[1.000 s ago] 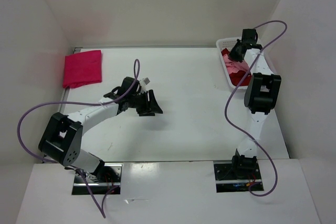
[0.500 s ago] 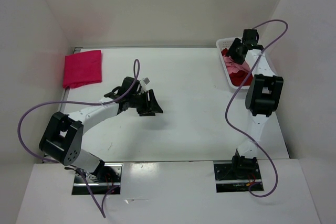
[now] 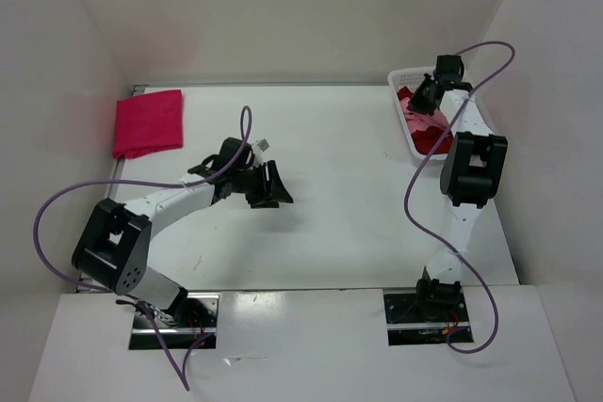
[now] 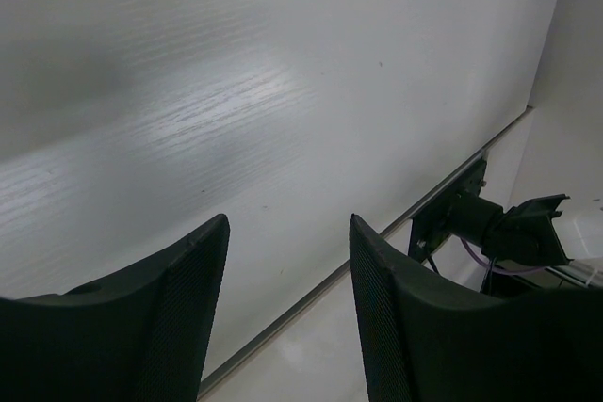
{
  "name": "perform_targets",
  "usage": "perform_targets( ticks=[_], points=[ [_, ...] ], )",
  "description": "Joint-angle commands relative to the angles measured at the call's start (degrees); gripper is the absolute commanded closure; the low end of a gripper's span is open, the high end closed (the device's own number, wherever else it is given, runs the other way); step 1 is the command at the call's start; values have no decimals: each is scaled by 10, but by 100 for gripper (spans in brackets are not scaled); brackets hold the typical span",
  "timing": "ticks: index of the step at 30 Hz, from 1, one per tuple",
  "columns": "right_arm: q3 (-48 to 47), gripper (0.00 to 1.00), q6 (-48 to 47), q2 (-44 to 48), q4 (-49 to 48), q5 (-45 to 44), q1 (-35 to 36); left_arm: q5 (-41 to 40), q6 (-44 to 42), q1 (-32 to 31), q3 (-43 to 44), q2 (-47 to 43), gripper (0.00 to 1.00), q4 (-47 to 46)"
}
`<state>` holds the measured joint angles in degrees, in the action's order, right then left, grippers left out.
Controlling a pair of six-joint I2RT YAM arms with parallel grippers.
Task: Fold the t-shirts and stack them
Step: Grab crumpled tshirt from bin with the right arm, then move the tshirt to the center of the board
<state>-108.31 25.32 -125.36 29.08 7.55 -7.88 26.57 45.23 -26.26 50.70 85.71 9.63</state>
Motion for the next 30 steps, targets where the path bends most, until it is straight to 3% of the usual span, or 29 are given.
perform_targets(
  ticks=[1,10,14,19,23,30],
  points=[
    [-11,100,32,89,-41,33,-20,-2,-2,5,26,9,38,-17],
    [-64,100,62,289,-49,109,-33,19,-8,35,113,21,38,-7],
    [-175,100,87,352,-48,195,-5,34,8,60,140,16,38,-12],
    [-279,100,200,365,-150,342,74,46,51,109,133,-11,38,-25],
    [-354,100,271,342,-225,357,201,46,74,175,97,-44,38,-25],
    [-381,100,326,278,-286,393,276,70,93,306,18,-115,35,-18]
  ],
)
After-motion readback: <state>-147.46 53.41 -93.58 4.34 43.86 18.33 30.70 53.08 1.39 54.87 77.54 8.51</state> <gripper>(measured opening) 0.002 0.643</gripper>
